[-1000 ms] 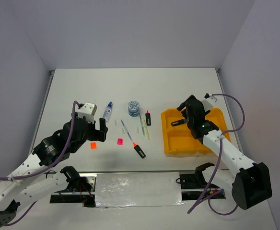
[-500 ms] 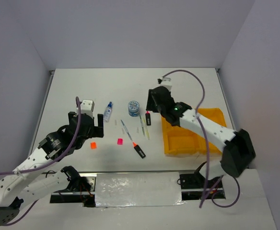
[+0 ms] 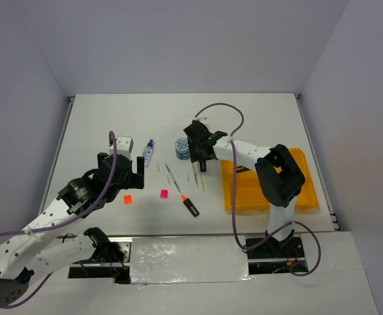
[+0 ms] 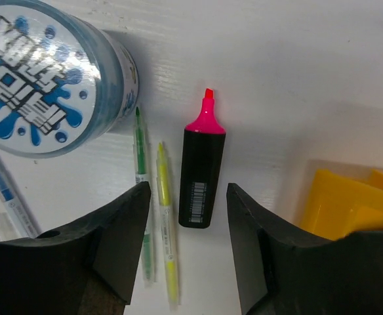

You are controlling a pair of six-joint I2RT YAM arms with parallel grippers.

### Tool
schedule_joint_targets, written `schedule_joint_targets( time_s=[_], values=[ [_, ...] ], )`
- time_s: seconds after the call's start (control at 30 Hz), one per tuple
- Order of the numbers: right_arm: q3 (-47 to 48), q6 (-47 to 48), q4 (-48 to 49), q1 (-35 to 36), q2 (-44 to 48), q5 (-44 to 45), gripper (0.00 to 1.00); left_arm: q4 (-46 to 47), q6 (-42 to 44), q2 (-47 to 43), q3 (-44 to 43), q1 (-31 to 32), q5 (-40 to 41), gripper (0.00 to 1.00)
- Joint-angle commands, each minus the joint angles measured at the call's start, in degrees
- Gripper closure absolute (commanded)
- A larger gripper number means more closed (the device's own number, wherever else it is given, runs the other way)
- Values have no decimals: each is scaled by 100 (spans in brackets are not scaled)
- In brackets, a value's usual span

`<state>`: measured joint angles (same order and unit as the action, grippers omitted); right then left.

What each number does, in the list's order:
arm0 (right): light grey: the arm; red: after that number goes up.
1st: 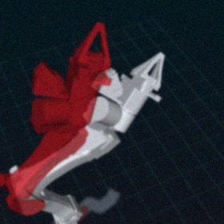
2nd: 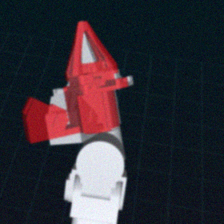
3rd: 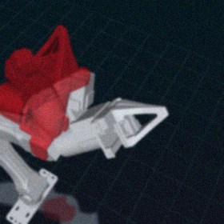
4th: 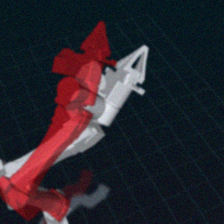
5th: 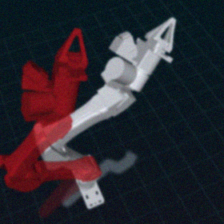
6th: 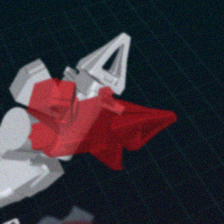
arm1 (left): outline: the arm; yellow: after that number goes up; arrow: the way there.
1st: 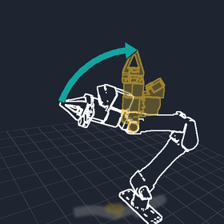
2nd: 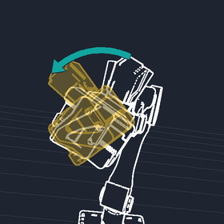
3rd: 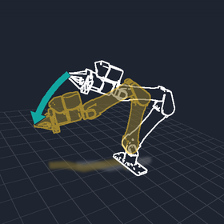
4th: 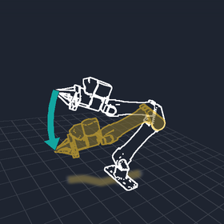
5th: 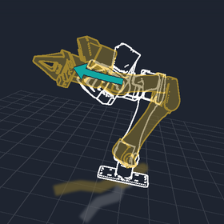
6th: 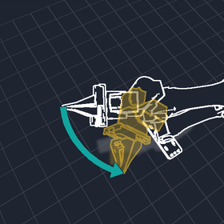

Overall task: Sort the stationery into containers
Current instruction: Pick up the pen from the center of the board.

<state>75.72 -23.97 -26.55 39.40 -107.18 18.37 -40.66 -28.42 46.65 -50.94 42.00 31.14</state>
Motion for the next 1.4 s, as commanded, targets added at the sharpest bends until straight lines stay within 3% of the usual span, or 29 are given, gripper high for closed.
schedule_joint_targets(
  time_s=[0.0,0.83,1.0,1.1,1.37],
  values=[
    [197,138,-18,-160,-233,-176,43,234,162,-121,-92,-43,-142,1],
    [-110,173,281,-433,-611,-404,59,296,232,-209,-57,-60,-301,1],
    [-251,190,343,-450,-568,-571,75,305,136,-105,-57,-78,-283,1],
    [-339,217,369,-450,-261,-686,100,129,-268,247,-145,-87,-529,1],
    [-918,208,-26,-170,2585,-404,100,1295,-1051,1344,426,-51,-1372,1]
  ],
)
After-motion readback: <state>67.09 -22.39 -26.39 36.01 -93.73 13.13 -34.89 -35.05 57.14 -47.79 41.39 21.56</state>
